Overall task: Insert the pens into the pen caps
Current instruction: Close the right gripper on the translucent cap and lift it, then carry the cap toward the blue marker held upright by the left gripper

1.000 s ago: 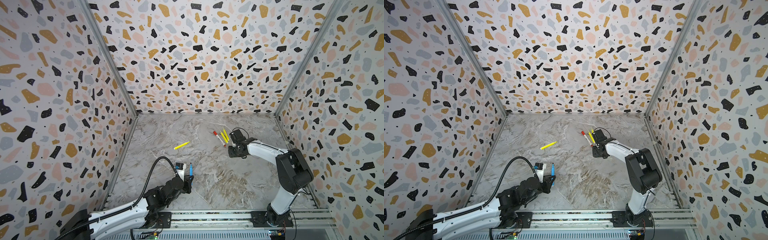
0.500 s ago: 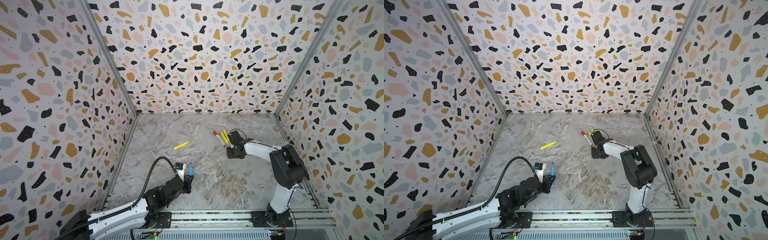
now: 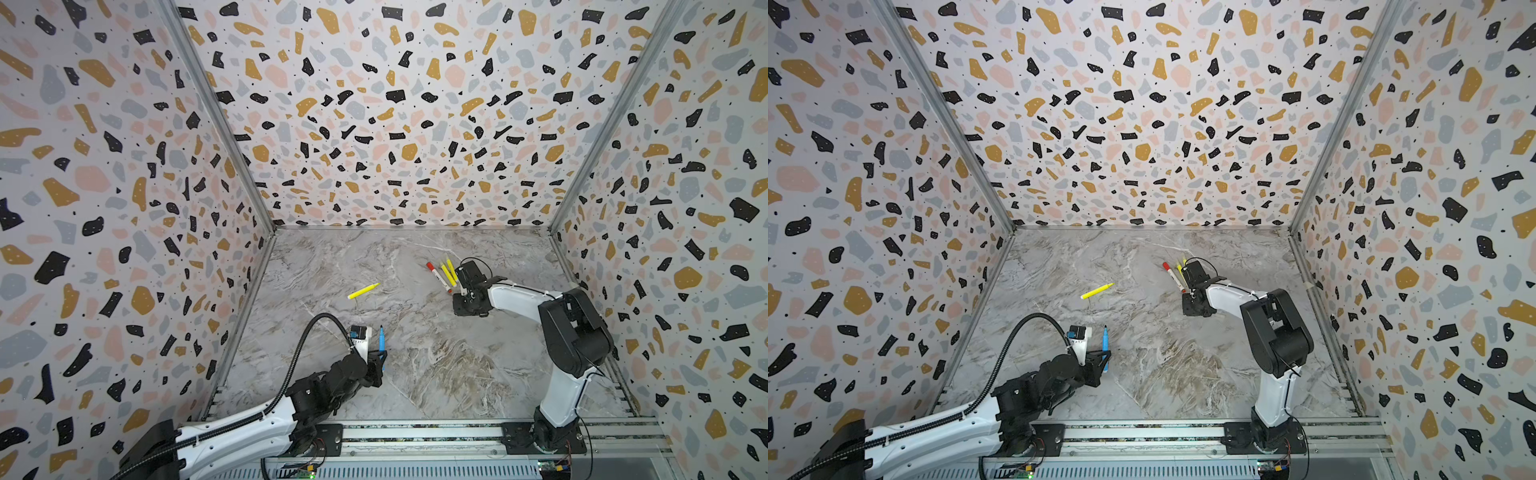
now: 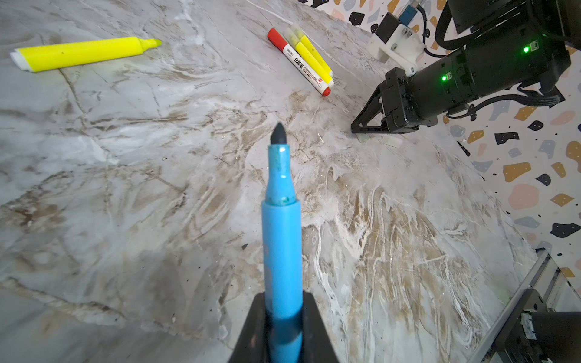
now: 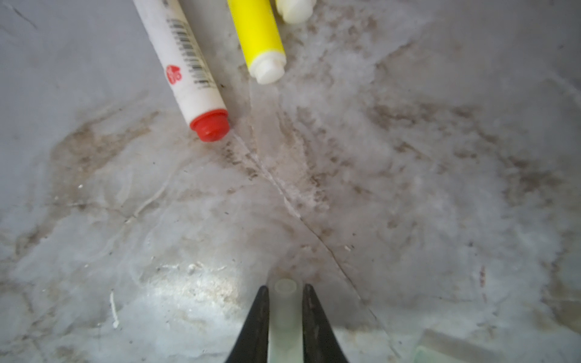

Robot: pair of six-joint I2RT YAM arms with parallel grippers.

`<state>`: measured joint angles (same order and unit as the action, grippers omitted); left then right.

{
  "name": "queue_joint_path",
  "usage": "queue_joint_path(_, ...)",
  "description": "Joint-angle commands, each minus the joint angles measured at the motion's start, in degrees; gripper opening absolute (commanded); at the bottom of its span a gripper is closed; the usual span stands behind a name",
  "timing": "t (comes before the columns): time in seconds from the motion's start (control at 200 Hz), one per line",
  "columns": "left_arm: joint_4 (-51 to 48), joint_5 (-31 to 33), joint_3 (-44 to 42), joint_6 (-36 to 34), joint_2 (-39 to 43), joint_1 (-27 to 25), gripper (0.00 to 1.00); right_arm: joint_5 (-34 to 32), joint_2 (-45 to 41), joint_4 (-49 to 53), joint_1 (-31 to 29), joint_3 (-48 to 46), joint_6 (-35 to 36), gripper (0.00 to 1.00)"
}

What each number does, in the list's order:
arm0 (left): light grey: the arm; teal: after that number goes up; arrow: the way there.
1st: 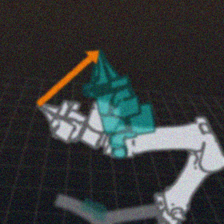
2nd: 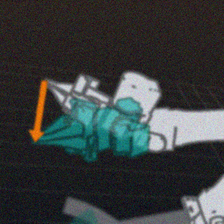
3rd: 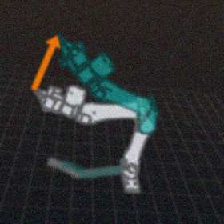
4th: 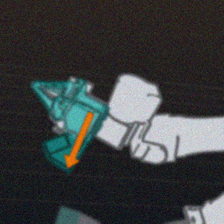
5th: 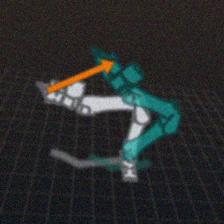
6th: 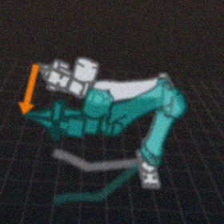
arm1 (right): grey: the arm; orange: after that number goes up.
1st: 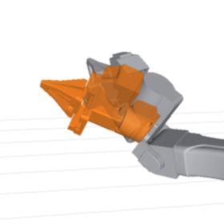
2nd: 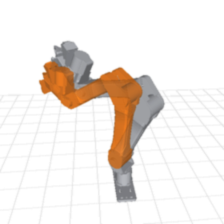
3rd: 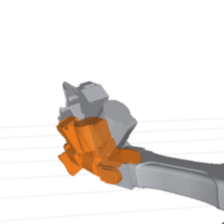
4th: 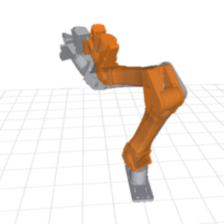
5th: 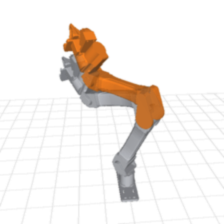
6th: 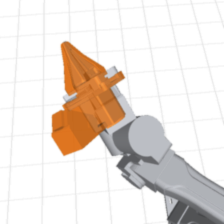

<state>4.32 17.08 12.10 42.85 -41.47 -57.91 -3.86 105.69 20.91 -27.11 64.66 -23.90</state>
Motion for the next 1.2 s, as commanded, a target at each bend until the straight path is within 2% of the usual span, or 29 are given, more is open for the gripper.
queue_joint_path(0.0,1.22,0.86,-0.36,-0.53,0.32,0.26,0.03,1.08,-0.53,1.59,-0.48,-0.74,0.61,0.13)
queue_joint_path(0.14,0.91,0.36,-0.06,-1.01,0.6,0.27,0.03,2.01,-2.82,1.94,-0.81,-0.62,1.35,0.06)
queue_joint_path(0.225,0.88,-0.19,0.29,-1.45,0.66,0.22,0.03,5.25,-5.3,1.29,-0.97,-1.02,2.46,0.04)
queue_joint_path(0.456,1.93,-2.26,1.17,-3.19,1.94,0.25,0.04,31.1,-17.86,-9.46,-0.84,-7.1,4.54,0.03)
queue_joint_path(0.591,5.51,-5.69,0.76,-4.33,3.19,0.12,0.04,39.76,-25.82,-17.87,-0.35,-11.26,1.52,0.03)
queue_joint_path(0.721,13.79,-7.48,-0.85,-2.59,3.3,-0.85,0.05,45.75,-31.96,-29.79,-0.31,-16.5,-4.34,0.03)
queue_joint_path(0.846,23.19,-6.4,-1.9,-0.75,-0.17,-4.79,0.04,49.28,-36.36,-45.29,-0.31,-23.25,-12.76,0.03)
queue_joint_path(0.991,30.09,-4.72,-0.86,-1.09,-5.28,-9.39,0.04,49.49,-39.53,-64.06,-1.24,-31.21,-22.83,0.04)
queue_joint_path(1.191,34.74,-4.23,2.6,-2.17,-12.79,-13.09,0.04,47.1,-39.33,-70.65,-4.86,-33.54,-25.29,0.04)
